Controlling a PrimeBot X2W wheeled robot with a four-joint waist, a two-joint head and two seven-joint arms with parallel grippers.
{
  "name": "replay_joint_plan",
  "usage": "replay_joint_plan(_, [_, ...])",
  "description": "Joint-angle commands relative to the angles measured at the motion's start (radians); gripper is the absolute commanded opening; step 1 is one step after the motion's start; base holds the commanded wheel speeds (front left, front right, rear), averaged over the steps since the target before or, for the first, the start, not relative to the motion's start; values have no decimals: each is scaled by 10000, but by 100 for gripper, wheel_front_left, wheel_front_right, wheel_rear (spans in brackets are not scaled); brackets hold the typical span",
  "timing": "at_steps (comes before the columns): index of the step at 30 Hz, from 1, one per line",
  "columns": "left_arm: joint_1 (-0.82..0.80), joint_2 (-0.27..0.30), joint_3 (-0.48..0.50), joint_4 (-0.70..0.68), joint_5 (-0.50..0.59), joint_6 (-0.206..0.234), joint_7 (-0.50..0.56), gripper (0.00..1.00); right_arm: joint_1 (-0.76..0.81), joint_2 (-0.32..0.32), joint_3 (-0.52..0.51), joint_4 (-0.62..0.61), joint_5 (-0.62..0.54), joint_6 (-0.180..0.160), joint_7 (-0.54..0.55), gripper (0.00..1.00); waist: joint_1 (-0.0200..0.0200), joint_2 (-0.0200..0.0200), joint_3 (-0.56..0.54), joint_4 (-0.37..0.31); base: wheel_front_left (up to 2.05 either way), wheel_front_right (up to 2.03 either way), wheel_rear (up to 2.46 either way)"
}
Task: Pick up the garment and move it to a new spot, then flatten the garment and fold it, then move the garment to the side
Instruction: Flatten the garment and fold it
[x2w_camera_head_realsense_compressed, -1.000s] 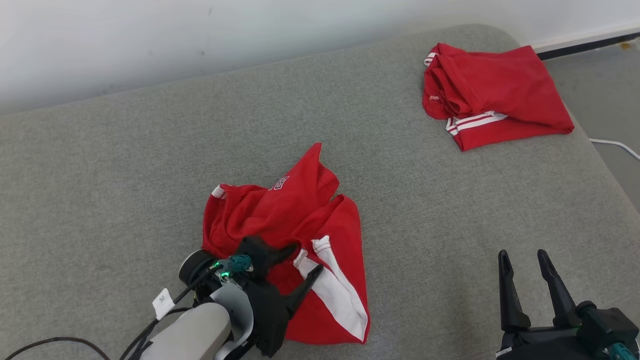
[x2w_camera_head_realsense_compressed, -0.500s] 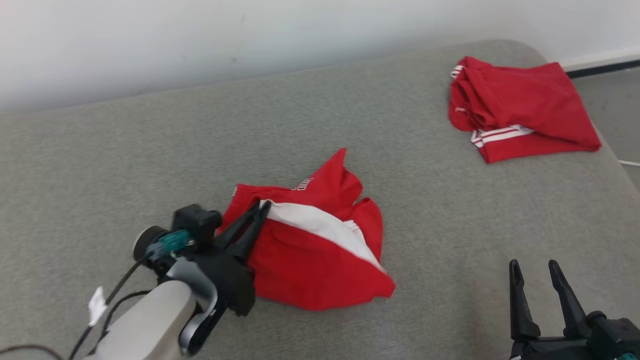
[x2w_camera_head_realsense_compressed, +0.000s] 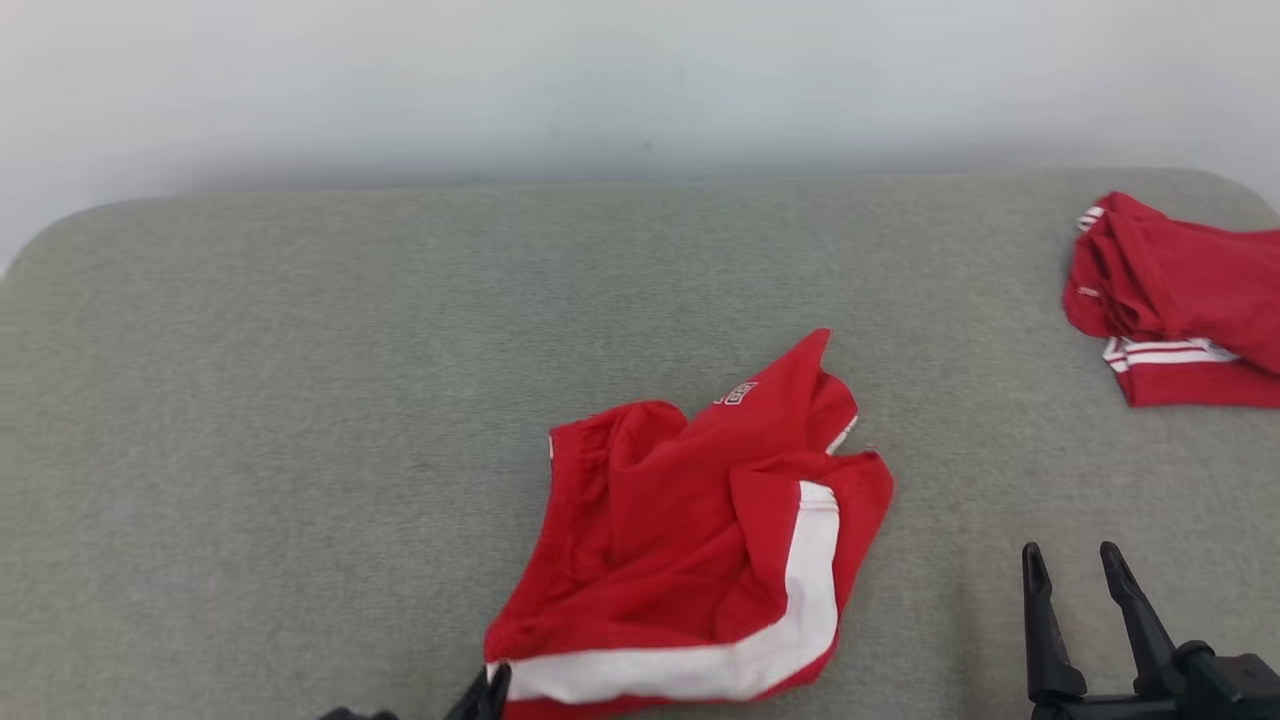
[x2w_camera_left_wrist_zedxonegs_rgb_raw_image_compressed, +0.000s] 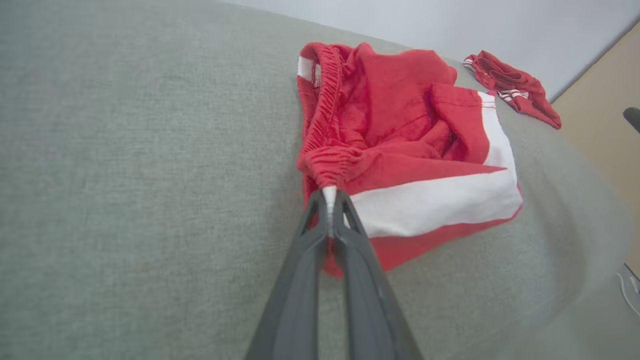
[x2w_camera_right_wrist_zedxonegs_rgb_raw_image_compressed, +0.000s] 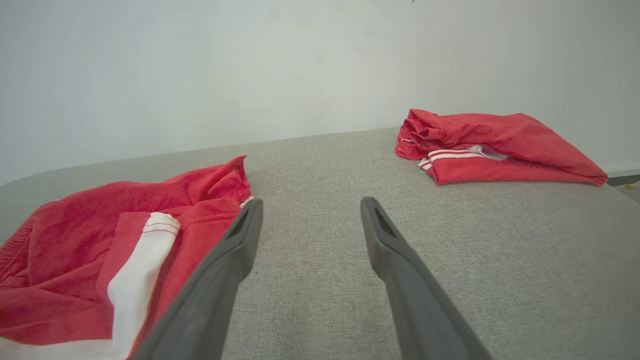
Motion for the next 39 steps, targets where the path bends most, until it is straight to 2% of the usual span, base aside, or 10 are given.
replay_joint_plan(1, [436, -225, 168, 64, -110, -52, -2, 0, 32, -81, 18, 44, -48, -24, -2, 100, 1, 0, -294, 569, 0, 0, 0])
replay_joint_plan(3, [770, -434, 326, 254, -135, -175, -4, 0, 57, -95, 27, 83, -29, -24, -2, 100, 1, 0, -352, 657, 0, 0, 0])
replay_joint_plan(4, [868, -459, 342, 439, -14, -237, -3, 44, 76, -99, 49, 109, -23, -24, -1, 100, 1, 0, -390, 679, 0, 0, 0])
replay_joint_plan(5, [902, -544, 383, 574, 107, -278, -3, 100, 88, -110, 79, 130, -17, -24, -1, 100, 1, 0, -415, 694, 0, 0, 0])
replay_joint_plan(9, [839, -967, 1057, 654, 442, -510, -5, 100, 133, -139, 122, 168, 26, -24, -1, 100, 1, 0, -576, 744, 0, 0, 0])
replay_joint_plan(13, [1069, -1480, 3250, -262, 1620, -574, -4, 100, 217, -176, 291, 188, 130, -24, -1, 100, 1, 0, -797, 678, 0, 0, 0])
replay_joint_plan(19, [1408, -1860, 5174, -829, 2902, -732, -2, 100, 206, -267, 516, 253, 266, -24, -1, 100, 1, 0, -946, 559, 0, 0, 0])
replay_joint_plan(23, [1729, -2115, 6197, -860, 3730, -1076, -2, 100, 197, -362, 940, 355, 369, -24, -1, 100, 1, 0, -1032, 504, 0, 0, 0])
replay_joint_plan(29, [1900, -2669, 6926, -824, 4441, -1518, -3, 100, -333, -661, 2156, 780, 536, -24, -1, 100, 1, 0, -1011, 654, 0, 0, 0])
replay_joint_plan(39, [1592, -3235, 7011, -740, 5039, -1915, -4, 100, -2113, -926, 3616, 3035, 935, -24, 199, 100, 1, 0, -792, 1448, 0, 0, 0])
